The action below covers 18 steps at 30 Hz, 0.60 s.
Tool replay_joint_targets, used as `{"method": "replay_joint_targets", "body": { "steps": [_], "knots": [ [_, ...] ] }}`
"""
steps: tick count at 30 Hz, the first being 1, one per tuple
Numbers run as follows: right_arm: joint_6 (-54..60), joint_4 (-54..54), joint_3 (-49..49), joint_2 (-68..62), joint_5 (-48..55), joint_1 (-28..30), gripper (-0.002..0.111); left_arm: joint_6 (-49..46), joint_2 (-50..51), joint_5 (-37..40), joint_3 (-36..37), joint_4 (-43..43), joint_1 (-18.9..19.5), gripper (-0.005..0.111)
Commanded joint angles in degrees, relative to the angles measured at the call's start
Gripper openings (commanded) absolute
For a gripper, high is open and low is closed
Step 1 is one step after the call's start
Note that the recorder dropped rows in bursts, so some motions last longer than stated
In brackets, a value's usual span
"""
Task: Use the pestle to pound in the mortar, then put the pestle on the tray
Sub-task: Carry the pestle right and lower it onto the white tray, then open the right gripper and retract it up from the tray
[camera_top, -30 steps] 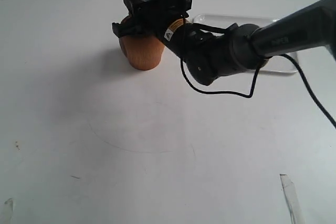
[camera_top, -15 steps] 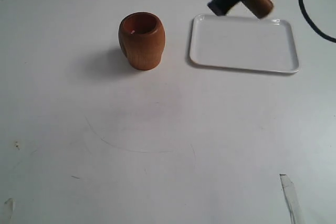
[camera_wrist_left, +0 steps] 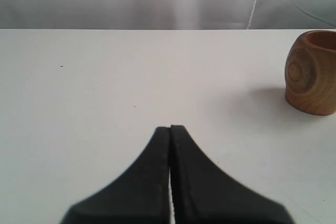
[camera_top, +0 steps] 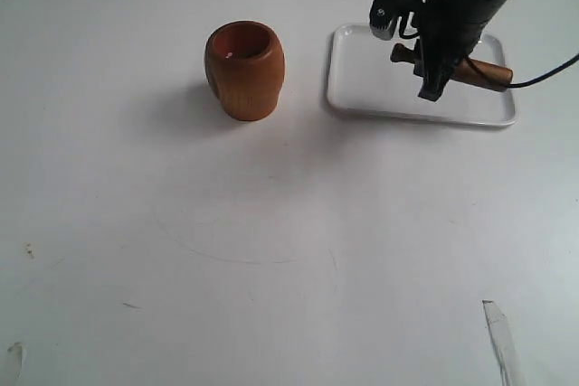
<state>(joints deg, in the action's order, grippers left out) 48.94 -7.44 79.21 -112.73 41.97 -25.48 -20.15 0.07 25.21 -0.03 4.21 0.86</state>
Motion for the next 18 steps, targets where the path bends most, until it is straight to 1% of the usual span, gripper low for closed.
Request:
{"method": "replay_joint_targets", "body": {
  "steps": [1,4,6,7,8,9,10,11,12,13,14,16,17,18],
  "knots": [
    [3.11,-0.49,1.60,-2.59,-5.79,0.32,0.000,0.47,-0.07,-0.17,0.03,-0.42,-0.44,0.000],
    [2.71,0.30,1.60,-3.43,-5.67,0.32,0.000,0.47,-0.07,-0.17,0.03,-0.42,-0.44,0.000],
    [2.71,0.52,1.60,-3.43,-5.86,0.32,0.012,0.47,-0.07,-0.17,0.03,-0.42,-0.44,0.000],
    [2.71,0.42,1.60,-3.43,-6.63,0.32,0.025,0.47,-0.07,-0.17,0.03,-0.42,-0.44,0.000],
    [2.71,-0.25,1.60,-3.43,-7.87,0.32,0.033,0.47,-0.07,-0.17,0.03,-0.42,-0.44,0.000],
    [-0.26,-2.19,1.60,-3.43,-11.24,0.32,0.048,0.47,-0.07,-0.17,0.03,-0.42,-0.44,0.000],
    [-3.92,-4.02,1.60,-3.32,-13.44,0.32,0.056,0.47,-0.07,-0.17,0.03,-0.42,-0.44,0.000],
    [-13.66,-8.37,1.60,-2.83,-16.80,0.32,0.066,0.47,-0.07,-0.17,0.03,-0.42,-0.44,0.000],
    [-18.05,-10.73,1.60,-2.47,-17.91,0.32,0.069,0.47,-0.07,-0.17,0.03,-0.42,-0.44,0.000],
    [-25.07,-14.81,1.60,-1.58,-18.78,0.32,0.069,0.47,-0.07,-0.17,0.03,-0.42,-0.44,0.000],
    [-28.71,-17.10,1.60,-0.95,-18.86,0.32,0.069,0.47,-0.07,-0.17,0.03,-0.42,-0.44,0.000],
    [-40.44,-23.52,1.60,0.89,-18.33,0.32,0.066,0.47,-0.07,-0.17,0.03,-0.42,-0.44,0.000],
    [-45.78,-28.05,1.60,1.80,-17.57,0.58,0.063,0.47,-0.07,-0.17,0.03,-0.42,-0.44,0.000],
    [-53.68,-32.35,1.60,3.22,-16.28,0.86,0.059,0.47,-0.07,-0.17,0.03,-0.42,-0.44,0.000]
  ]
}}
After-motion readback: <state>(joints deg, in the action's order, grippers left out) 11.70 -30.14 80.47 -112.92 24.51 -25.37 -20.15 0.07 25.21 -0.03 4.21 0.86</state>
